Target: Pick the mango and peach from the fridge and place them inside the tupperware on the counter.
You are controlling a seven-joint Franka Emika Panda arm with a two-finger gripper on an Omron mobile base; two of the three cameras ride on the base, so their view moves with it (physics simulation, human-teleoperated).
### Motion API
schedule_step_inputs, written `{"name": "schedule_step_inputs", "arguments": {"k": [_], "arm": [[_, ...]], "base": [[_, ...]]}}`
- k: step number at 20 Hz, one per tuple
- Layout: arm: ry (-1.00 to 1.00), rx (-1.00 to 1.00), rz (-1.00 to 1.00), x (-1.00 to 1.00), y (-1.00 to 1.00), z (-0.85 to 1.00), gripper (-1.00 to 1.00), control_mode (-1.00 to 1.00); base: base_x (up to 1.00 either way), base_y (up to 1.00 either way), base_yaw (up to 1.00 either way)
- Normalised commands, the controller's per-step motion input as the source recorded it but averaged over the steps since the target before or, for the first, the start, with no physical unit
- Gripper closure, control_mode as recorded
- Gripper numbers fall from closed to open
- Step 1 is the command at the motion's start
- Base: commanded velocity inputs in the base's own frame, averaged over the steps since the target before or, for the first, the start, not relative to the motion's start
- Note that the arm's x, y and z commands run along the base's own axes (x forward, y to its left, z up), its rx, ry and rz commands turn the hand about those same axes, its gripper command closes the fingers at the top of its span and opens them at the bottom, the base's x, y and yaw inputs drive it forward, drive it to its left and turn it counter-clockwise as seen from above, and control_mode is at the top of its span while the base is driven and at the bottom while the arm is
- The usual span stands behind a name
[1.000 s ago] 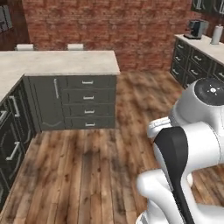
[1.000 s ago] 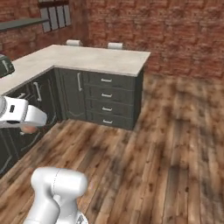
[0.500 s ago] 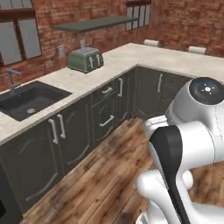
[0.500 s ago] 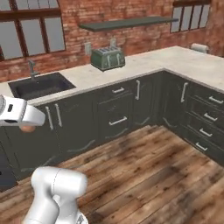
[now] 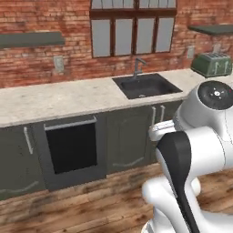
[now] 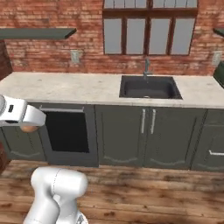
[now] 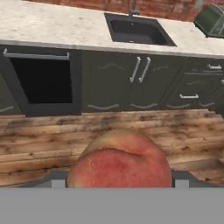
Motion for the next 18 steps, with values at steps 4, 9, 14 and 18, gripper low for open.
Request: {"name": "schedule_step_inputs", "arguments": {"k": [4,9,14,18], "arm": [[0.0,0.0,0.0,0.0,0.0,0.0,1.0,1.0],[0.0,0.0,0.0,0.0,0.0,0.0,1.0,1.0],[0.0,0.0,0.0,0.0,0.0,0.0,1.0,1.0],[0.0,0.0,0.0,0.0,0.0,0.0,1.0,1.0]], "base": [[0.04,0.55,1.0],[0.18,0.02,0.16],[0.25,-0.9,-0.35],[0.19,-1.0,-0.27]]}}
